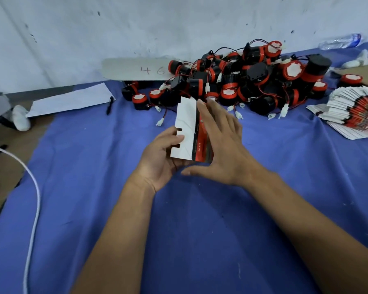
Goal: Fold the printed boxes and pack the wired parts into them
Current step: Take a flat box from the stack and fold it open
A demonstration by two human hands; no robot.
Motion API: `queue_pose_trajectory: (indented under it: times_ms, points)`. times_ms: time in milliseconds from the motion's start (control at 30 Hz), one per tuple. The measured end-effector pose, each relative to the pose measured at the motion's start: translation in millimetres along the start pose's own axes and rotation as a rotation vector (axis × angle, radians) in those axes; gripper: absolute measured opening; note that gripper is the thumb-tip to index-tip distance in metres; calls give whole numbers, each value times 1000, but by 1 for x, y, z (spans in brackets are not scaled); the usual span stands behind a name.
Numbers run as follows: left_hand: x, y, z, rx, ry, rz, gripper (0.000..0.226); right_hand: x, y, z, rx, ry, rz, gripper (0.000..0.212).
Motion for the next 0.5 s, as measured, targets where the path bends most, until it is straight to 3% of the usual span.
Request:
queue_pose_trajectory:
  times_ms: [100, 233, 367, 500]
  points:
    - [2, 3, 0, 44, 53, 20, 37, 1, -1, 1, -30, 36, -13, 145]
    - [3, 5, 3, 29, 7, 73, 28, 1, -2, 2, -64, 7, 37, 145]
    - [6, 2, 6, 103, -2, 40, 41, -1, -3, 3, -8, 47, 77, 143]
    - [7, 0, 16, 154, 42, 13, 24, -4, 0, -1, 40, 92, 126, 142]
Point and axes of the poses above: each hand's wrist, its own x-axis towards the middle knuckle, its own z-axis out of the back of the hand, y = z × x, the point moved 1 cm from there along x, towards the middle knuckle, and after that the axes turned 11 degrees about -y, right-handed, at the moved point
